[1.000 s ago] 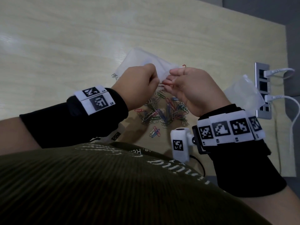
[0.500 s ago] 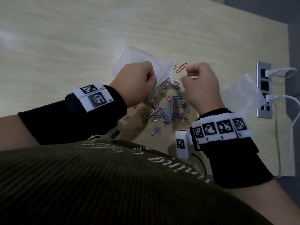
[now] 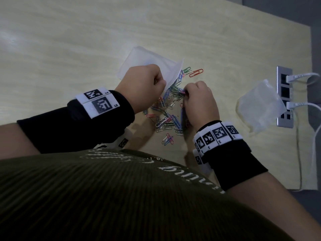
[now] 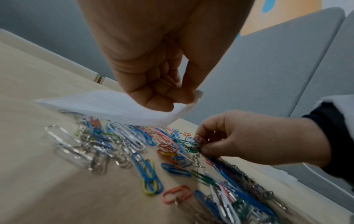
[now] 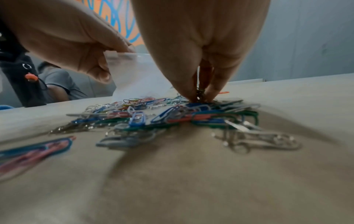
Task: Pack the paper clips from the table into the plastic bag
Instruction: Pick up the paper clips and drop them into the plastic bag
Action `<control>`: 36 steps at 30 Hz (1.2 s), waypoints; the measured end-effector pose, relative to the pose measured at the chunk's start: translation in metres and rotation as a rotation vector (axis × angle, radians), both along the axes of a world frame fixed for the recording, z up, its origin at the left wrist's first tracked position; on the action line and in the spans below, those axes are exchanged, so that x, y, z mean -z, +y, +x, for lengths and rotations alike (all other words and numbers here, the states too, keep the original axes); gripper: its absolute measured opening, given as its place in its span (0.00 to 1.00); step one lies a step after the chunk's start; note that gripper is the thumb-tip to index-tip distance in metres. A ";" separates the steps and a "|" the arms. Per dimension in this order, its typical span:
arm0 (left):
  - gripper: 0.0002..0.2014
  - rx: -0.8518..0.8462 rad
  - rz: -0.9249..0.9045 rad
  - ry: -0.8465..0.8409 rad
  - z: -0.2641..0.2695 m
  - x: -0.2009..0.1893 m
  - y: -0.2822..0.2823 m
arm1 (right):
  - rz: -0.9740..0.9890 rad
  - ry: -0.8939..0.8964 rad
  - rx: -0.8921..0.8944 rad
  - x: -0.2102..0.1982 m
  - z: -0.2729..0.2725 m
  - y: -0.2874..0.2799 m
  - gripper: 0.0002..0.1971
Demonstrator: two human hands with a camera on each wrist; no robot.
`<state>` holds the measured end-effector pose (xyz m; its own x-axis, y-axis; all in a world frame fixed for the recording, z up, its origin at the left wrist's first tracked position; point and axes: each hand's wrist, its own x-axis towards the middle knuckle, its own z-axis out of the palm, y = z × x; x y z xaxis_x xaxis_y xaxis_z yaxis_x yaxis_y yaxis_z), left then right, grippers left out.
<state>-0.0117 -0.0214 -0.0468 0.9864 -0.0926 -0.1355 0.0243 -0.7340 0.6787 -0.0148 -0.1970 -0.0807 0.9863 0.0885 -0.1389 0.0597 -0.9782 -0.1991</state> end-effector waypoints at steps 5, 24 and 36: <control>0.07 -0.009 -0.023 0.021 0.000 -0.002 -0.001 | 0.114 0.011 0.075 -0.011 0.002 -0.009 0.09; 0.06 0.066 -0.043 -0.005 -0.003 -0.009 -0.009 | 1.556 0.563 0.685 -0.057 -0.001 0.012 0.06; 0.07 0.035 -0.040 -0.053 -0.004 -0.006 -0.008 | 0.781 0.369 0.420 -0.061 0.007 0.020 0.11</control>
